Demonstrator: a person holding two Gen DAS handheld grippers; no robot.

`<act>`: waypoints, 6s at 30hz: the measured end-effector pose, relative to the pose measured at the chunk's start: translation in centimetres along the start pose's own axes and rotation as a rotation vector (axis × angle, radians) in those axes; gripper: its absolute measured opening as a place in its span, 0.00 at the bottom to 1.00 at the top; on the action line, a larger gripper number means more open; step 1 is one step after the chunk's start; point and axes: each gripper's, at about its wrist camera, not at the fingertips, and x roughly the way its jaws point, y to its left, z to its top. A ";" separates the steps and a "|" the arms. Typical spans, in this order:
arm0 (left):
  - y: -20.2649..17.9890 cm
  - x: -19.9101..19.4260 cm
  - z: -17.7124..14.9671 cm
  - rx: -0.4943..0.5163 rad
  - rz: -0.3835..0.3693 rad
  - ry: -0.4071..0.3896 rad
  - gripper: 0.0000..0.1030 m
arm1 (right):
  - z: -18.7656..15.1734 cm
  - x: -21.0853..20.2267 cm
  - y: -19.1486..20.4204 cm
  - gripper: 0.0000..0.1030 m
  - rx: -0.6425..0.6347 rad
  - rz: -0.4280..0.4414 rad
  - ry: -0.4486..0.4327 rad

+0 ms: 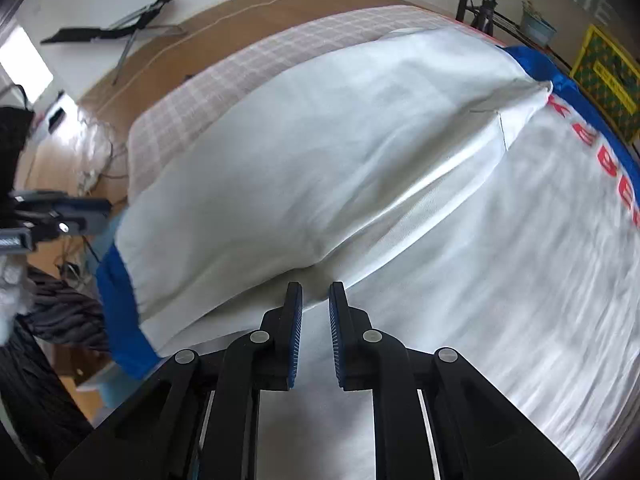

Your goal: Fold large clothes

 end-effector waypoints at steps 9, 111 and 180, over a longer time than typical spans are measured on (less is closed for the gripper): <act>-1.6 0.0 -2.7 0.062 0.114 -0.082 0.28 | -1.3 -0.9 3.2 0.29 0.054 0.086 -0.086; -21.0 3.7 -5.2 0.573 -0.233 0.018 0.14 | -5.2 -2.9 -23.6 0.11 1.081 0.231 -0.388; -20.1 5.7 -7.1 0.679 -0.037 0.004 0.16 | -13.9 -19.8 -11.4 0.11 0.385 0.011 -0.489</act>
